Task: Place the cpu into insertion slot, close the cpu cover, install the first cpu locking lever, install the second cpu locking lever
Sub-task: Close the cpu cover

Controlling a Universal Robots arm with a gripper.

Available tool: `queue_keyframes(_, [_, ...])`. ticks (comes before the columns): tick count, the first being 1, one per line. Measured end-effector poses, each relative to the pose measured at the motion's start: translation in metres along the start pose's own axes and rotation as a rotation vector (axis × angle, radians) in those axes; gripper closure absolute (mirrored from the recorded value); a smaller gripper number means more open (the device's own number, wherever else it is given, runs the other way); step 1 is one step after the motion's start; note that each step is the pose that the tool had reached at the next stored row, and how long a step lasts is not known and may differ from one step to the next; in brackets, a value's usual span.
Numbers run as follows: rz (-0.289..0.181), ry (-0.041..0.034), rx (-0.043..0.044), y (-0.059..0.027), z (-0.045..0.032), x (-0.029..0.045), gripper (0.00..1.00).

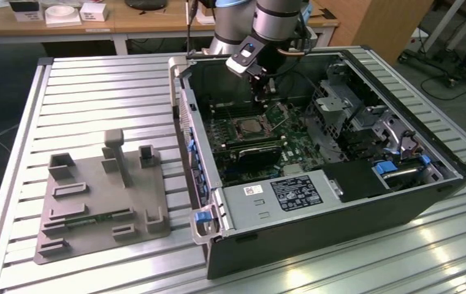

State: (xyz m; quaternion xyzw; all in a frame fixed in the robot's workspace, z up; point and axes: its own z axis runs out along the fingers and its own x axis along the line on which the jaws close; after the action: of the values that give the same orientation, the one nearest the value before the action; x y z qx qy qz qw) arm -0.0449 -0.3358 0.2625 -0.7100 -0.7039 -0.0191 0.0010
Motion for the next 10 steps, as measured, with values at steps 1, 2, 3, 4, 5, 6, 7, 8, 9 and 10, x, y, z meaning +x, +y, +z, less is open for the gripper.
queue_keyframes(1, [0.000, 0.0000, 0.0000, 0.0000, 0.0000, 0.0000, 0.89])
queue_keyframes(2, [0.000, 0.0000, 0.0000, 0.0000, 0.0000, 0.0000, 0.89])
queue_keyframes(3, [0.000, 0.0000, 0.0000, 0.0000, -0.0001, 0.0000, 0.89])
queue_keyframes(4, [0.000, -0.0002, 0.0001, 0.0000, -0.0001, 0.0000, 0.89])
queue_keyframes(5, [0.000, -0.0003, 0.0002, 0.0000, 0.0001, 0.0000, 0.89])
queue_keyframes(6, [0.000, -0.0004, 0.0002, 0.0002, 0.0004, 0.0000, 0.89])
queue_keyframes(7, [0.000, -0.0004, 0.0003, 0.0009, 0.0006, 0.0000, 0.89])
queue_keyframes(8, [0.000, -0.0002, 0.0002, 0.0024, 0.0009, 0.0000, 0.89])
queue_keyframes(9, [0.000, -0.0003, 0.0002, 0.0046, 0.0011, 0.0000, 0.89])
queue_keyframes(10, [0.000, -0.0002, 0.0001, 0.0071, 0.0013, 0.0000, 0.89])
